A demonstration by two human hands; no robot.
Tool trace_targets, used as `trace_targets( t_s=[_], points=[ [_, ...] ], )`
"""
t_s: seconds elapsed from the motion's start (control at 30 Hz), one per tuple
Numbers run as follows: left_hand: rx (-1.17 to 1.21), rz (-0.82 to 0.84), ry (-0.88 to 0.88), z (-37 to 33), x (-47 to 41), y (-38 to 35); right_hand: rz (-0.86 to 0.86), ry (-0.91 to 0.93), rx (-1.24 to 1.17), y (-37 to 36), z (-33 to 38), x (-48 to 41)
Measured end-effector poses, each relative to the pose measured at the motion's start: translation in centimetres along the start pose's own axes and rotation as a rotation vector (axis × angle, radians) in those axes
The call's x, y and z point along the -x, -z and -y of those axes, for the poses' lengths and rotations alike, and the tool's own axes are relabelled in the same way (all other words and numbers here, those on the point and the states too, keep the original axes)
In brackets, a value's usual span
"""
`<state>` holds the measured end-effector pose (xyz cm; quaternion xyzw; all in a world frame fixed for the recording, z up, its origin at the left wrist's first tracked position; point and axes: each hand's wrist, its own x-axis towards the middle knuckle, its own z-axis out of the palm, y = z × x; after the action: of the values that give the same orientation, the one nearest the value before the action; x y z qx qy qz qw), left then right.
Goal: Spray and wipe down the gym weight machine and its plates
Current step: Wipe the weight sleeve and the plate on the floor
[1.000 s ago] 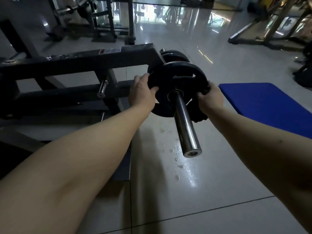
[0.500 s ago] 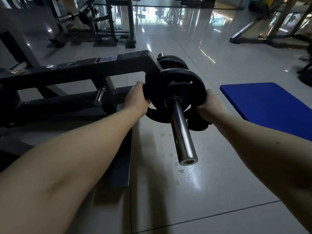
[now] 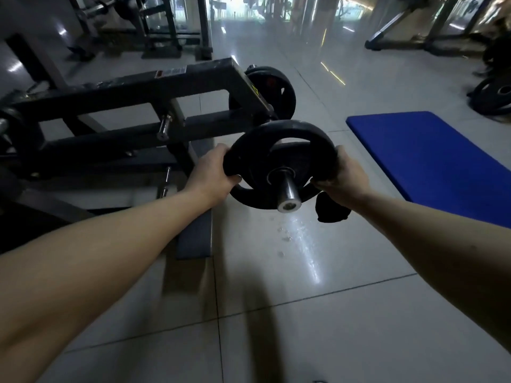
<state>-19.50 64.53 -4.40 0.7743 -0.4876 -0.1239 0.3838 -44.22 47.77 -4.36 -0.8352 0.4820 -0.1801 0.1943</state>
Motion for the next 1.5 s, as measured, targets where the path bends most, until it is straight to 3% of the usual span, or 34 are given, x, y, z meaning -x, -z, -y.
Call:
trace_targets(
  t_s=[0.47, 0.6, 0.8, 1.0, 1.2, 1.33, 1.5],
  points=[
    [0.065, 0.063, 0.019, -2.0, 14.8, 0.1, 0.117, -0.012, 0.044, 2.0, -2.4, 15.2],
    [0.029, 0.160, 0.155, 1.0, 18.9, -1.0, 0.274, -0.107, 0.073, -1.8, -2.6, 18.4],
    [0.028, 0.255, 0.471, 9.7, 24.8, -5.3, 0.643, -0.206, 0.165, -11.7, -2.7, 21.0],
    [-0.117, 0.327, 0.737, 16.4, 28.0, -8.2, 0.832, -0.202, 0.218, -19.0, -2.5, 22.9],
    [-0.297, 0.363, 0.734, 18.3, 28.8, -9.8, 0.875, -0.187, 0.249, -22.1, -2.1, 22.1],
    [-0.580, 0.465, 0.659, 18.8, 27.9, -10.0, 0.899, -0.179, 0.328, -23.0, -2.0, 21.5],
    [-0.583, 0.482, 0.718, 19.1, 27.2, -11.2, 0.908, -0.156, 0.419, -24.4, -2.2, 20.8]
  ],
)
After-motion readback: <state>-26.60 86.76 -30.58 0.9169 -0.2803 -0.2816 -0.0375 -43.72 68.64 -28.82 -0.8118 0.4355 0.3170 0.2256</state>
